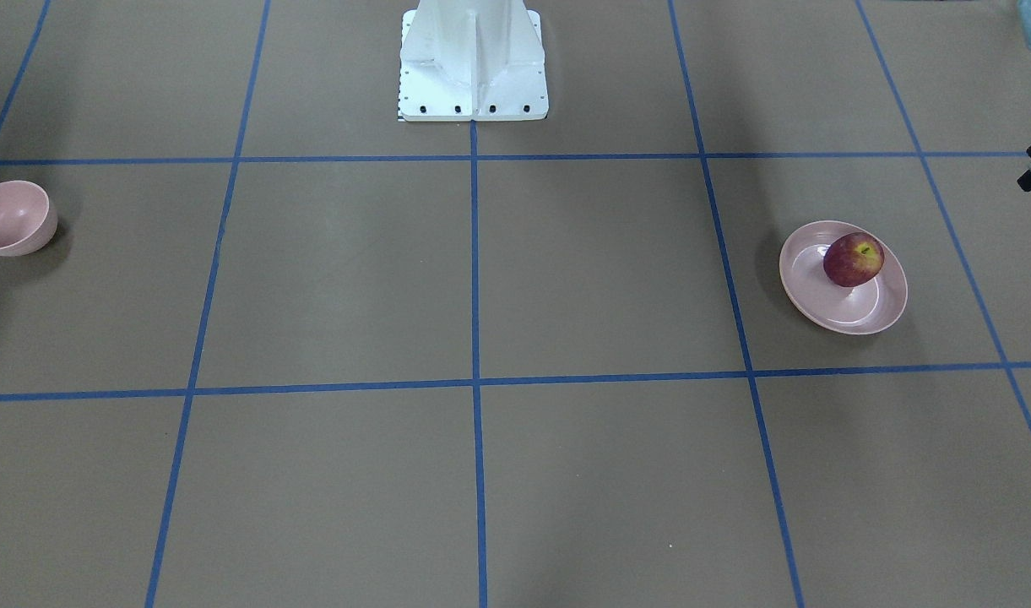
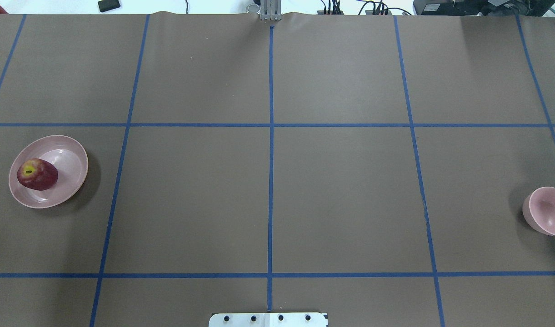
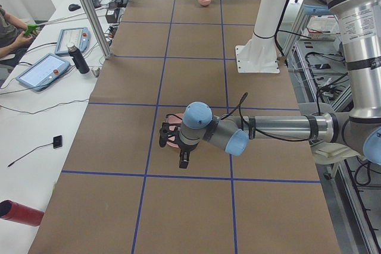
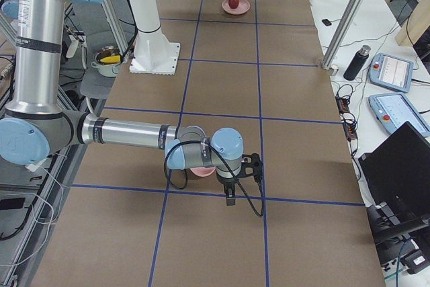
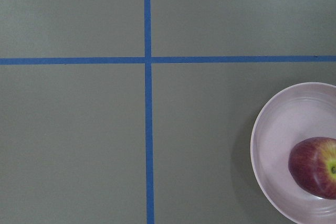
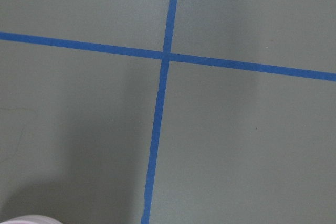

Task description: Move apple from plate to bowl

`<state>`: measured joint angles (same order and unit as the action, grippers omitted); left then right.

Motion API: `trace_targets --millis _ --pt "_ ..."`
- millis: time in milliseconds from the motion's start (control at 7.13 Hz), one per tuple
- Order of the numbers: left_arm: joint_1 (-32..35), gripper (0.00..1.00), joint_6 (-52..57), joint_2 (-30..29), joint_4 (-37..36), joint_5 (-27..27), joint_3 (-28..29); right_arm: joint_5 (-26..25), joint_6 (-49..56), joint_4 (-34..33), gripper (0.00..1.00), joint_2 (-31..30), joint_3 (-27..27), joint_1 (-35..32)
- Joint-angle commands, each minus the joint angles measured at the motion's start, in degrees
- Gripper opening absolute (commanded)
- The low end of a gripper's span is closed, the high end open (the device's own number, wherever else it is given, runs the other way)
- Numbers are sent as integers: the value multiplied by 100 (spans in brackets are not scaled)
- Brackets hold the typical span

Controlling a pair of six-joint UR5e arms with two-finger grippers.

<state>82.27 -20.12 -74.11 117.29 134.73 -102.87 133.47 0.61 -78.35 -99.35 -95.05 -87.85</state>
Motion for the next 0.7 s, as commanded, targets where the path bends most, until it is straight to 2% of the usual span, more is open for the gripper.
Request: trace_targets --millis 0,561 --pt "-18 98 8 2 -22 -34 -5 12 -8 -13 100 -40 -32 22" --pt "-18 98 -70 46 30 70 30 82 -52 30 100 -49 91 102"
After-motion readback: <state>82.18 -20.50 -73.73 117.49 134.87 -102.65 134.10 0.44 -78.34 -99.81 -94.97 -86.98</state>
